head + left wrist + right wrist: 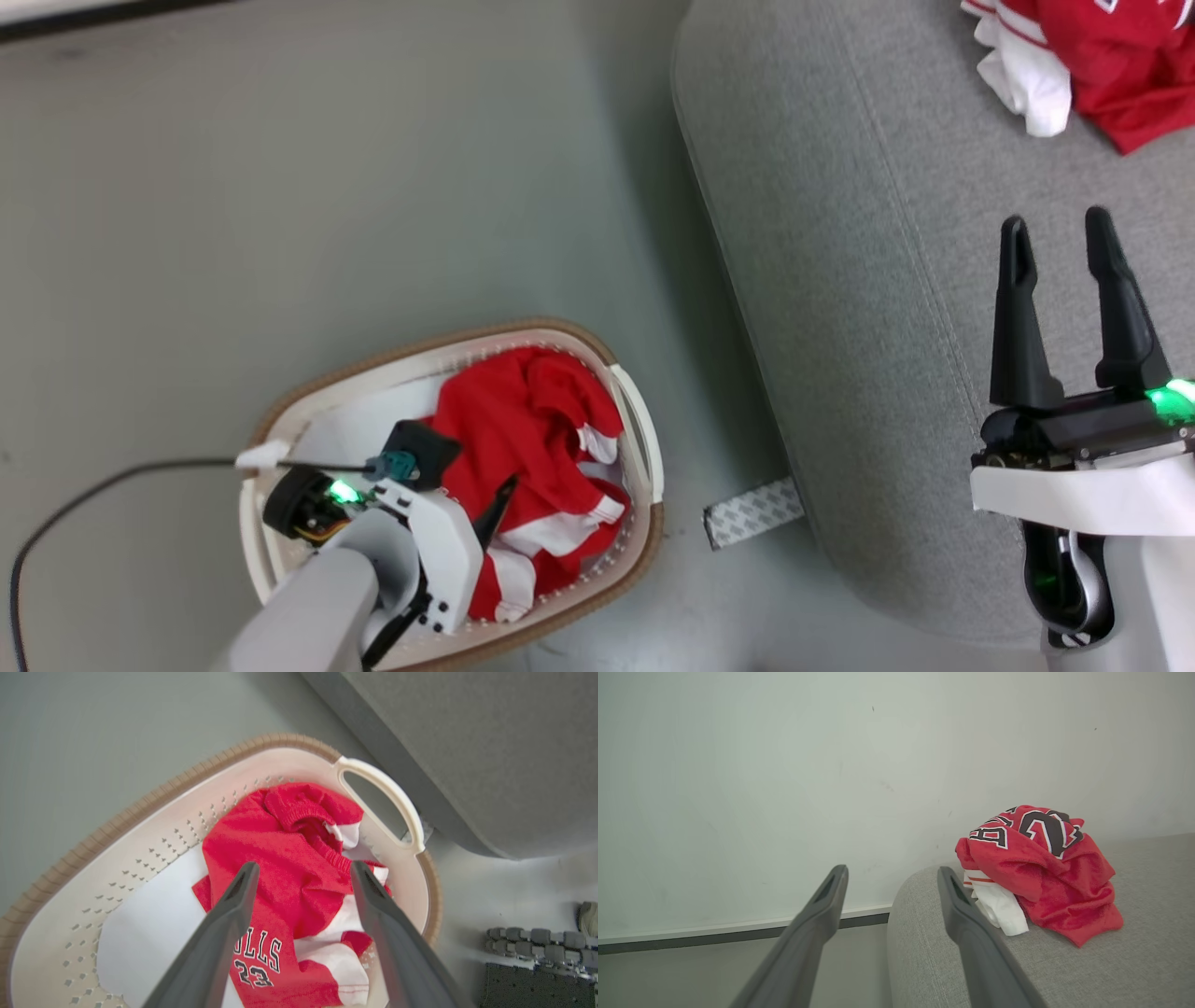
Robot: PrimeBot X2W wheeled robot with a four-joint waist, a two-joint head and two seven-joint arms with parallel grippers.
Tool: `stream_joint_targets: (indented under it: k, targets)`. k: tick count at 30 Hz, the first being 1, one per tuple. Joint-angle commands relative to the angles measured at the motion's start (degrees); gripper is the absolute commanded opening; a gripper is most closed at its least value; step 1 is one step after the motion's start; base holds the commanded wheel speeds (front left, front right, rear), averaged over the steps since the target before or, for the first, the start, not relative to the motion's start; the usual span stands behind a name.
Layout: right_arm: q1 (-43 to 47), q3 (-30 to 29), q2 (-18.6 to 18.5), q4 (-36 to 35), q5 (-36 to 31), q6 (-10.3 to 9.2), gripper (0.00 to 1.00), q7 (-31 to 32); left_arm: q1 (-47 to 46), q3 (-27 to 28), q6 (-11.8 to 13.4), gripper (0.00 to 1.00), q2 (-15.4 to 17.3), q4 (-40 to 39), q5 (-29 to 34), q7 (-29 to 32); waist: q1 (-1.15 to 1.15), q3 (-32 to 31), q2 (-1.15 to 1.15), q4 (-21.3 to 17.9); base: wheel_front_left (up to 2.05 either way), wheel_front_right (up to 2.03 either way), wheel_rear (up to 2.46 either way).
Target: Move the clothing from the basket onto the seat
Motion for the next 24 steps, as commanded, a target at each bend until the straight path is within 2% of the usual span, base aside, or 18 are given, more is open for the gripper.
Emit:
stream_joint_targets:
  k: [1, 9, 16, 24]
  targets:
    - [-1.0, 0.0, 0.1, -0.7, 0.4, -0.13, 1.00, -0.1, -1.4, -1.0, 0.1, 1.00, 0.9, 1.2, -0.5, 1.1, -0.01, 3.3, 0.00, -1.7, 0.00, 0.00, 0.00]
    - [-2.7, 0.5, 0.1, -2.8, 2.6, -0.13, 1.00, -0.1, -7.0, -9.1, 0.1, 1.00, 3.1, 8.1, -3.0, 7.8, -0.01, 9.8, 0.00, -4.6, 0.00, 0.00, 0.00]
    - [-2.9, 1.2, 0.1, -3.9, 4.9, -0.13, 1.00, -0.1, -11.4, -11.8, 0.1, 1.00, 5.1, 14.5, -2.7, 11.6, -0.01, 14.2, 0.00, -7.3, 0.00, 0.00, 0.00]
    - [-1.0, 0.1, 0.1, -4.5, 6.0, -0.13, 1.00, -0.1, -13.9, -14.6, 0.0, 1.00, 3.7, 19.4, -1.9, 14.0, -0.01, 15.9, 0.00, -7.2, 0.00, 0.00, 0.00]
